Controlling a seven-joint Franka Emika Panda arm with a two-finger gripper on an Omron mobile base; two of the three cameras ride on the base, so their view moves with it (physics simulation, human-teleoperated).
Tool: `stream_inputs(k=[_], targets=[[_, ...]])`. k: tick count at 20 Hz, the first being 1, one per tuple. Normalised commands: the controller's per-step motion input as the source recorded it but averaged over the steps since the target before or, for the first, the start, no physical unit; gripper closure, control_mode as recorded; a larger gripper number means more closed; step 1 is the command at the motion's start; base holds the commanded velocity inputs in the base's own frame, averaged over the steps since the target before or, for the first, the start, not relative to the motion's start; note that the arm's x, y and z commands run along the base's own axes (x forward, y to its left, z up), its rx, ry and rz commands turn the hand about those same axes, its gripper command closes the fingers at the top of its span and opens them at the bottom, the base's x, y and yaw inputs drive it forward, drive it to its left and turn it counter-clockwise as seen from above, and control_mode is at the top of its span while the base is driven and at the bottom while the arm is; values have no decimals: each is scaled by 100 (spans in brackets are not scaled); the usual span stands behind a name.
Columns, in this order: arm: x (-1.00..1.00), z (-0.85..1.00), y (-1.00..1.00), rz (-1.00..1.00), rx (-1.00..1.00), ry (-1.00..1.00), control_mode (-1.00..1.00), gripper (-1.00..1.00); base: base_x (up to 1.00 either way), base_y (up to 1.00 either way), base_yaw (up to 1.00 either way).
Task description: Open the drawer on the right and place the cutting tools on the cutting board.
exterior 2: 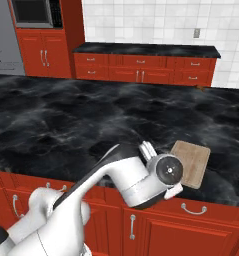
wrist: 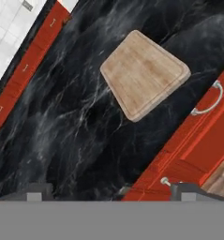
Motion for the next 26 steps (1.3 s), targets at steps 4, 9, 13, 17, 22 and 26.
stream_inputs(k=[4,9,13,17,22,26], targets=[[-11,-52,-59,-26,24,-3,-100,-100,0,0,0],[0,-25,-65,-29,30,0,-100,-100,0,0,0],[0,-31,-82,-24,36,0,-100,-100,0,0,0],[0,-44,-67,-18,32,0,-100,-100,0,0,0],[0,-42,-17,-6,9,-2,-100,-100,0,0,0],[0,-50,0,0,1,-9,-100,-100,0,0,0]])
